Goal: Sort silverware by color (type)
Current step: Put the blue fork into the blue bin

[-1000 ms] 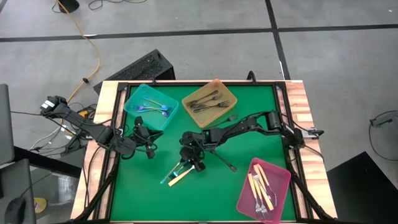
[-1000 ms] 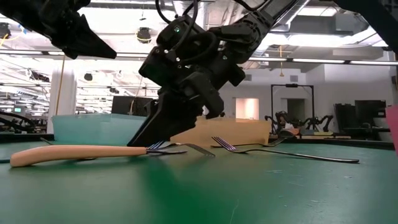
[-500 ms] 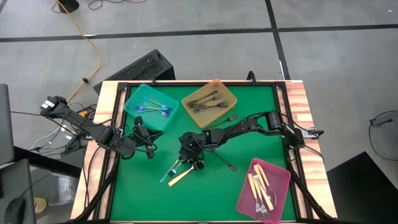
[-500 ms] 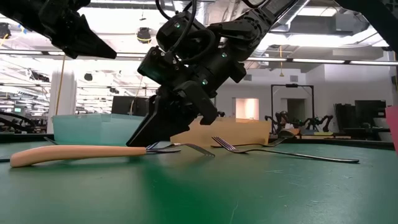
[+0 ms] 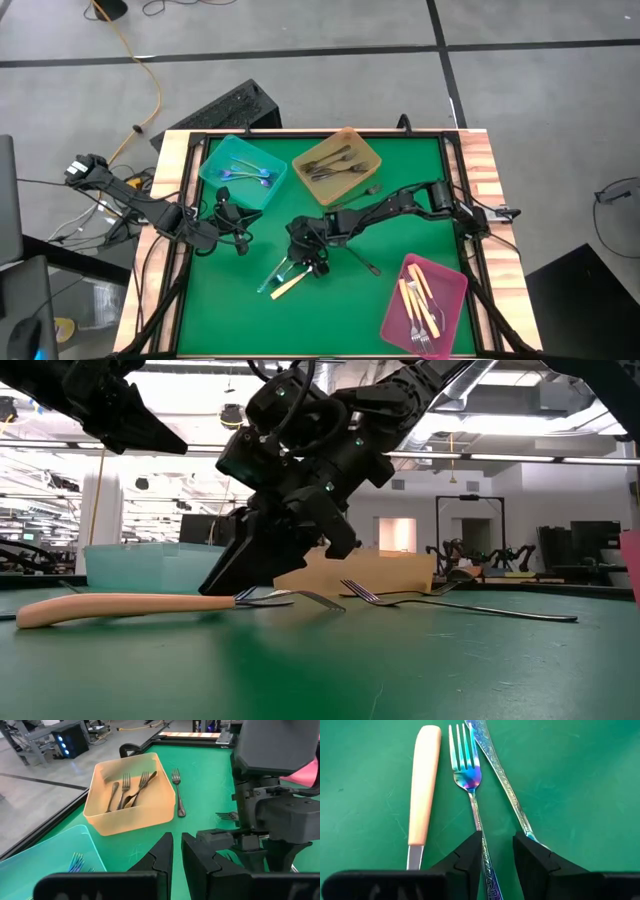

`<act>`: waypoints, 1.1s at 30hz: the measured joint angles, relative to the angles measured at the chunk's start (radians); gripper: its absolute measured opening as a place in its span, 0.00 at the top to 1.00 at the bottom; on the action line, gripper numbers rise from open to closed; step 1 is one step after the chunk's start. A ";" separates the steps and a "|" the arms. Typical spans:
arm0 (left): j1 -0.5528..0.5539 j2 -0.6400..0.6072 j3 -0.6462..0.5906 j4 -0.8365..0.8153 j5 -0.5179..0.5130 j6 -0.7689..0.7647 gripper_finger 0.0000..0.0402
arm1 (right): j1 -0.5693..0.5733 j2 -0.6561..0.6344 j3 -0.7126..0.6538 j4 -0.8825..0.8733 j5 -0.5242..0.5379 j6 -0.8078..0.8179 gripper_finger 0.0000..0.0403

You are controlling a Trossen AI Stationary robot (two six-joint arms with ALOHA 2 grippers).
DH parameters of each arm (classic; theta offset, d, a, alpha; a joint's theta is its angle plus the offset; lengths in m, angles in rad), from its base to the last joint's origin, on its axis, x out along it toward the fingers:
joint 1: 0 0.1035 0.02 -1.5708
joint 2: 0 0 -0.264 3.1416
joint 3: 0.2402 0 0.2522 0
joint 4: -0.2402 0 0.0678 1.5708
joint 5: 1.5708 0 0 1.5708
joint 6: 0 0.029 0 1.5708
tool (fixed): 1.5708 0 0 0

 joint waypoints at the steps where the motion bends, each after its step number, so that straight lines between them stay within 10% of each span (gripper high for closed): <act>1: 0.000 0.000 0.000 0.000 0.000 0.000 0.94 | 0.000 0.000 0.000 0.000 -0.003 0.000 0.67; 20: 0.000 0.000 0.000 0.000 -0.014 0.000 0.94 | 0.041 -0.029 0.002 0.017 0.031 -0.026 0.67; 33: 0.000 0.000 0.000 0.000 -0.016 -0.016 0.94 | -0.009 0.056 0.002 0.116 -0.167 0.119 0.67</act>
